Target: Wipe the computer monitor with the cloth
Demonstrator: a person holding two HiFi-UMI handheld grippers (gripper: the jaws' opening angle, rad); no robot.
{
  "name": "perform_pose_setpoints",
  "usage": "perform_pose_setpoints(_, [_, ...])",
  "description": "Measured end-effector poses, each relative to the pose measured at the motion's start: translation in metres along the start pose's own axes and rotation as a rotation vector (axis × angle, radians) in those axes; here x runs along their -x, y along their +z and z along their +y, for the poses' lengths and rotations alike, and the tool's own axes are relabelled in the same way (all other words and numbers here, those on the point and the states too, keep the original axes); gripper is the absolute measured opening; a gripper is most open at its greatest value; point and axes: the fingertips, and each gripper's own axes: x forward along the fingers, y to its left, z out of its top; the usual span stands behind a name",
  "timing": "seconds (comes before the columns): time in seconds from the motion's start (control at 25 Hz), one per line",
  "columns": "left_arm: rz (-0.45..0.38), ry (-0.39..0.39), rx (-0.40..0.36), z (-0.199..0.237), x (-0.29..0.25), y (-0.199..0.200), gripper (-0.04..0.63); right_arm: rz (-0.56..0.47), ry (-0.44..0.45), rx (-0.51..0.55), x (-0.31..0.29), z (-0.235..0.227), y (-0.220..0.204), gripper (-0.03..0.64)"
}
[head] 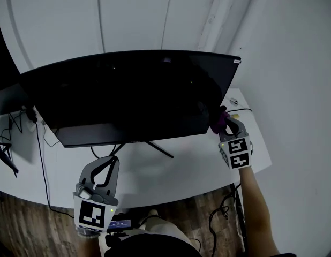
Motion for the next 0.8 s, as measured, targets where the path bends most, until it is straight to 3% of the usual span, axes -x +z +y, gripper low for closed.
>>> perform_pose_setpoints(0.44, [0.031, 0.018, 0.009, -0.004, 0.007, -0.010, 0.005, 0.066, 0.034, -0.091, -0.013, 0.022, -0.045, 0.060])
perform_pose_setpoints(0.8, [0.047, 0.034, 0.008, -0.004, 0.013, -0.017, 0.005, 0.115, 0.038, -0.325, -0.028, 0.031, -0.087, 0.058])
